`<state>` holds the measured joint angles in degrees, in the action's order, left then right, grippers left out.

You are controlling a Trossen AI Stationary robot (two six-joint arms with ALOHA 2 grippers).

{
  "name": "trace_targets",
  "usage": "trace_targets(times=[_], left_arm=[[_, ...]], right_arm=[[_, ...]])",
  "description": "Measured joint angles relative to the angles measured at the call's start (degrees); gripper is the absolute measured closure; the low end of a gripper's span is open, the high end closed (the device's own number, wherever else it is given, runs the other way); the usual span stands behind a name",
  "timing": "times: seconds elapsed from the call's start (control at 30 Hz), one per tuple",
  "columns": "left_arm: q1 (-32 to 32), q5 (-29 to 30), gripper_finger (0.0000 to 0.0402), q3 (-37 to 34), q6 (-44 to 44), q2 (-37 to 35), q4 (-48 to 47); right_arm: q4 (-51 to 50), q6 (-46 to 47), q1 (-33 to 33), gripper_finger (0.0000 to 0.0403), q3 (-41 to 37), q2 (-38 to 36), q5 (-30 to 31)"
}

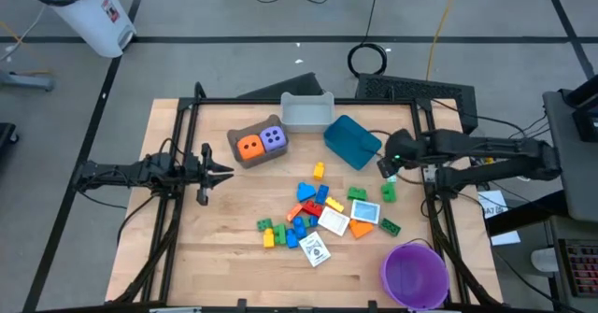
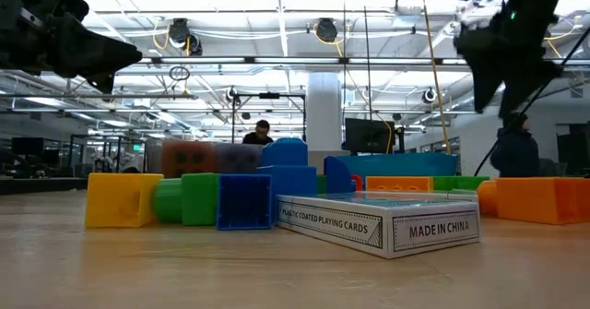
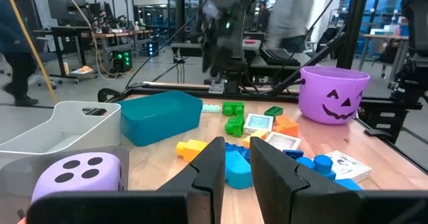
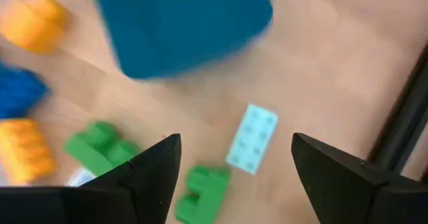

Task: Pick & Place Toys
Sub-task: Put the light blue 8 studs game piece into the blue bin

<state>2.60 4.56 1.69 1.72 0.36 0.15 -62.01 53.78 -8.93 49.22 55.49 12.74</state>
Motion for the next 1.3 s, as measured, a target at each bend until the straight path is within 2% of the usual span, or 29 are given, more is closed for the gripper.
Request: trace_targets(times=[0.23, 0.43, 0.7, 0.97, 1.1, 1.3], left_arm=[[0.0, -0.01, 0.0325, 0.0, 0.02, 0.0, 0.01], [0.02, -0.01, 0.0325, 0.0, 0.02, 0.0, 0.01], [0.01, -0.01, 0.0325, 0.0, 0.02, 0.0, 0.03], [-0.01, -0.01, 0.0325, 0.0, 0.02, 0.0, 0.03], [0.0, -0.01, 0.0325, 0.0, 0.02, 0.0, 0.03], [0.0, -0.01, 0.0325, 0.0, 0.02, 0.0, 0.04]], right_arm=[[6.4, -0.41, -3.52, 0.0124, -8.45, 2.4, -5.81], [10.22, 1.05, -4.61, 0.0124, -13.87, 2.31, -5.46], [20.86, -0.33, -4.61, 0.0124, -21.0, 2.36, -5.24], [24.92, -0.68, -4.56, 0.0125, -24.87, 2.28, -0.5], [26.04, -0.9, -4.56, 0.014, -25.96, 2.2, -0.12], [26.23, -0.92, -4.56, 0.019, -26.16, 2.27, 0.95]])
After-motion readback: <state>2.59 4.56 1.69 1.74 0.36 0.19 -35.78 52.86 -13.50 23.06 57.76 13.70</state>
